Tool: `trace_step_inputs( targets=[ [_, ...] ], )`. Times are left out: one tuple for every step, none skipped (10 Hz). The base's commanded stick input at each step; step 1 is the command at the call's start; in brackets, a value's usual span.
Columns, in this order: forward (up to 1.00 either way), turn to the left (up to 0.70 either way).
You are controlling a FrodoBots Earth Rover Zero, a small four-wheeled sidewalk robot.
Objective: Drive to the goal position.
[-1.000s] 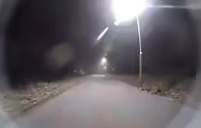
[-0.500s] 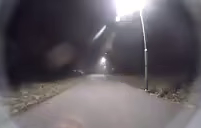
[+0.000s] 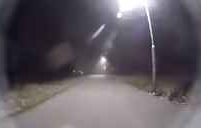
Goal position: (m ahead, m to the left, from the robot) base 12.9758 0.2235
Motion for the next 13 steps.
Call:
trace_step_inputs(
  targets=[
    [1.0,0.06],
    [1.0,0.09],
    [1.0,0.13],
    [1.0,0.15],
    [1.0,0.15],
    [1.0,0.08],
    [1.0,0.08],
    [1.0,0.08],
    [1.0,0.08],
    [1.0,0.11],
    [1.0,0.14],
    [1.0,0.17],
    [1.0,0.18]
  ],
)
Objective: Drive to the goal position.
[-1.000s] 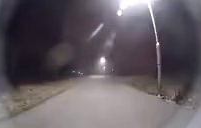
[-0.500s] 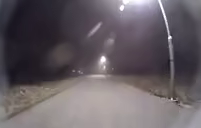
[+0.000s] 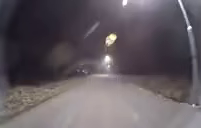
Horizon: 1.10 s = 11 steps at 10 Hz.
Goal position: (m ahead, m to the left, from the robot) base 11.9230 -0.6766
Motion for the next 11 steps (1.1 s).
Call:
trace_step_inputs(
  targets=[
    [1.0,0.18],
    [1.0,0.16],
    [1.0,0.07],
    [1.0,0.04],
    [1.0,0.04],
    [1.0,0.04],
    [1.0,0.04],
    [1.0,0.03],
    [1.0,0.04],
    [1.0,0.04],
    [1.0,0.04]
  ],
)
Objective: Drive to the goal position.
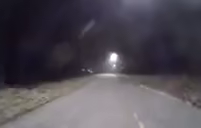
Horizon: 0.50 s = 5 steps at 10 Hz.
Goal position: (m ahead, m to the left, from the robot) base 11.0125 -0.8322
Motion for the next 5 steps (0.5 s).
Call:
trace_step_inputs(
  targets=[
    [1.0,0.03],
    [1.0,0.04],
    [1.0,0.04],
    [1.0,0.03],
    [1.0,0.02]
  ],
)
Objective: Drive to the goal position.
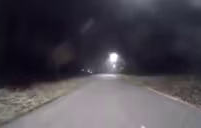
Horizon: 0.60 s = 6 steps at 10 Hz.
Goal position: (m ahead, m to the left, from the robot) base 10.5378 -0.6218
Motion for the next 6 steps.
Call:
trace_step_inputs(
  targets=[
    [1.0,0.0],
    [1.0,0.0],
    [1.0,0.0],
    [1.0,0.0],
    [1.0,0.0],
    [1.0,0.0]
  ],
)
